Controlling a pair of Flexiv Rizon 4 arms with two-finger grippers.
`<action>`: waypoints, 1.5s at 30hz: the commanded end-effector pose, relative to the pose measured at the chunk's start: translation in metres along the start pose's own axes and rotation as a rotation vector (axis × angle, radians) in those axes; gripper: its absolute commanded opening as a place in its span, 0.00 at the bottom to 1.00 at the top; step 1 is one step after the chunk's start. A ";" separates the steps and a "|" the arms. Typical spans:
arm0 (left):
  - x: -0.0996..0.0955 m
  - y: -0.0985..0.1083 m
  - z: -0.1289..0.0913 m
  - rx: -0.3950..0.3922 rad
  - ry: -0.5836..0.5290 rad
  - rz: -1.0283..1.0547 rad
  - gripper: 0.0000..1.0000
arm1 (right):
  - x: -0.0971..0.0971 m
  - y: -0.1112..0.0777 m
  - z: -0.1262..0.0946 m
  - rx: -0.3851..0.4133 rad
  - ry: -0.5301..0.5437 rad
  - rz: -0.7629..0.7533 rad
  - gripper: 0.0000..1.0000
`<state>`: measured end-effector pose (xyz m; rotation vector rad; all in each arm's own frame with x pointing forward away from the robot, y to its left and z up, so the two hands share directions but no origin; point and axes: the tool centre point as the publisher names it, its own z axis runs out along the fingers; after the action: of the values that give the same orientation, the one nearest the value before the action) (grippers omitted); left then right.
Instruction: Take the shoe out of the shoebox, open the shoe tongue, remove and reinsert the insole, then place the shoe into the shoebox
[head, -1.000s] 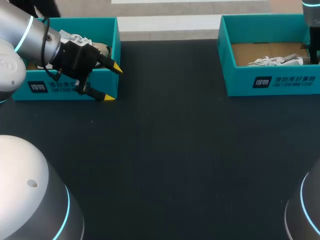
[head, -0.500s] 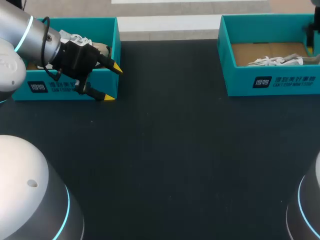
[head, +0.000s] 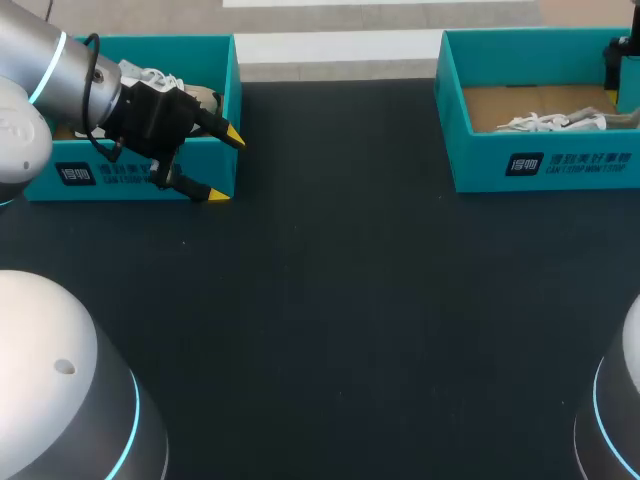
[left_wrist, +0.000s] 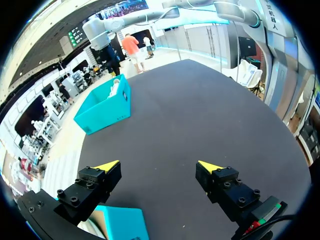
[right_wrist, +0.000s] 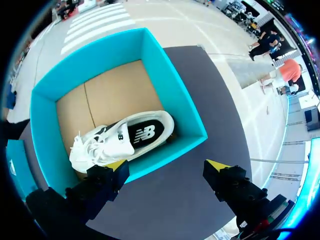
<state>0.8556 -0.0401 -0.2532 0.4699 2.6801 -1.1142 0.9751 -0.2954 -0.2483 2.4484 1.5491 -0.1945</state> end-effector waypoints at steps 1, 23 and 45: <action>-0.011 -0.005 -0.015 0.022 0.036 0.059 1.00 | 0.000 -0.001 0.000 -0.003 0.001 0.001 1.00; -0.056 0.051 -0.056 -0.103 0.343 0.533 1.00 | 0.000 -0.001 0.000 -0.003 0.001 0.001 1.00; -0.097 0.090 -0.082 -0.199 0.528 1.188 1.00 | 0.000 -0.001 0.000 -0.003 0.001 0.001 1.00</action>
<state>0.9575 0.0548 -0.2338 1.7603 2.2473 -0.5945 0.9744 -0.2955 -0.2486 2.4469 1.5480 -0.1921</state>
